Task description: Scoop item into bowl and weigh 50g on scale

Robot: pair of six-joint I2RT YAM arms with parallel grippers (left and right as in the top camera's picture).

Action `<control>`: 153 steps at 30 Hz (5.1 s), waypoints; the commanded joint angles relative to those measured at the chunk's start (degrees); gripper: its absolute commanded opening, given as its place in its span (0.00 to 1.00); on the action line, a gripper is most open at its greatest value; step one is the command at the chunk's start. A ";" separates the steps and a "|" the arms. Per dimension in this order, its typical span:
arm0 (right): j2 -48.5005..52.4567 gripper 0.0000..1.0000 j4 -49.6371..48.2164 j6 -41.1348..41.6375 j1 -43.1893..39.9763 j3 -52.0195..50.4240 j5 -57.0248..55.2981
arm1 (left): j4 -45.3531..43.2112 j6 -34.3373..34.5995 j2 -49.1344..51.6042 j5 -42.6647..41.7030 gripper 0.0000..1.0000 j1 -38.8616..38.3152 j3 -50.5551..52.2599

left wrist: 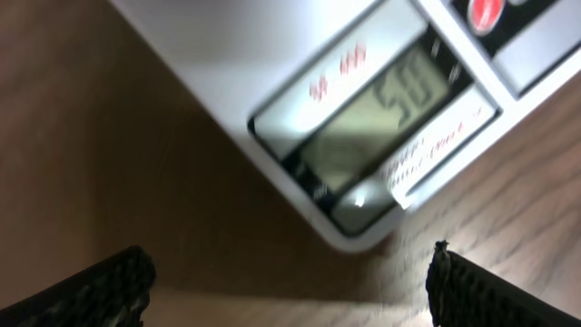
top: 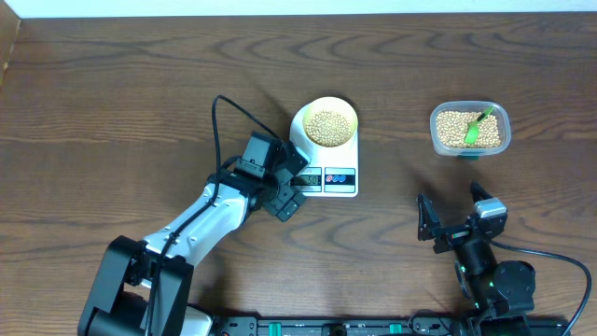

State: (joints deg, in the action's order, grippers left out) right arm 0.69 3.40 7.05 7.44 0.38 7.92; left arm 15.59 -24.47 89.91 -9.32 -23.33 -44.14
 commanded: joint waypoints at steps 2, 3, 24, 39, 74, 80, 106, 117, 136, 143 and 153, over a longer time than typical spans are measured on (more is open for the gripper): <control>-0.42 0.99 0.24 0.63 0.48 -0.09 -0.02 | 2.73 -1.03 0.63 4.68 0.98 0.28 0.04; -0.42 0.99 0.24 0.63 0.48 -0.09 -0.02 | 2.49 -1.01 0.63 5.55 0.98 0.28 0.04; -0.42 0.99 0.24 0.63 0.48 -0.09 -0.04 | 0.98 -2.54 0.63 4.33 0.98 0.28 0.04; -0.42 0.99 0.24 0.63 0.48 -0.09 -0.04 | 1.86 -5.73 -7.78 -4.26 0.98 0.13 2.14; -0.42 0.99 0.24 0.63 0.48 -0.09 -0.02 | -23.98 -0.48 -47.12 -2.21 0.98 7.17 30.88; -0.42 0.99 0.24 0.63 0.48 -0.09 -0.02 | -27.56 -0.48 -54.80 -2.23 0.98 8.24 36.89; -0.42 0.99 0.24 0.63 0.48 -0.09 -0.02 | -12.15 1.27 -88.24 0.46 0.98 15.50 43.91; -0.42 0.99 0.24 0.63 0.48 -0.09 -0.04 | -11.72 2.58 -89.83 6.47 0.98 20.96 43.91; -0.42 0.99 0.24 0.63 0.48 -0.09 -0.02 | -11.72 14.10 -89.18 6.60 0.98 24.92 43.91; -0.42 0.99 0.24 0.63 0.48 -0.09 -0.02 | -11.72 14.08 -89.18 6.60 0.98 24.92 43.91; -0.42 0.99 0.24 0.63 0.48 -0.09 -0.04 | -11.72 14.08 -88.80 6.60 0.98 24.92 43.91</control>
State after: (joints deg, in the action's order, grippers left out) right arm 0.67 3.42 7.20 7.49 0.38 7.92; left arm 1.76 -10.70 0.99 -3.25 1.37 -1.13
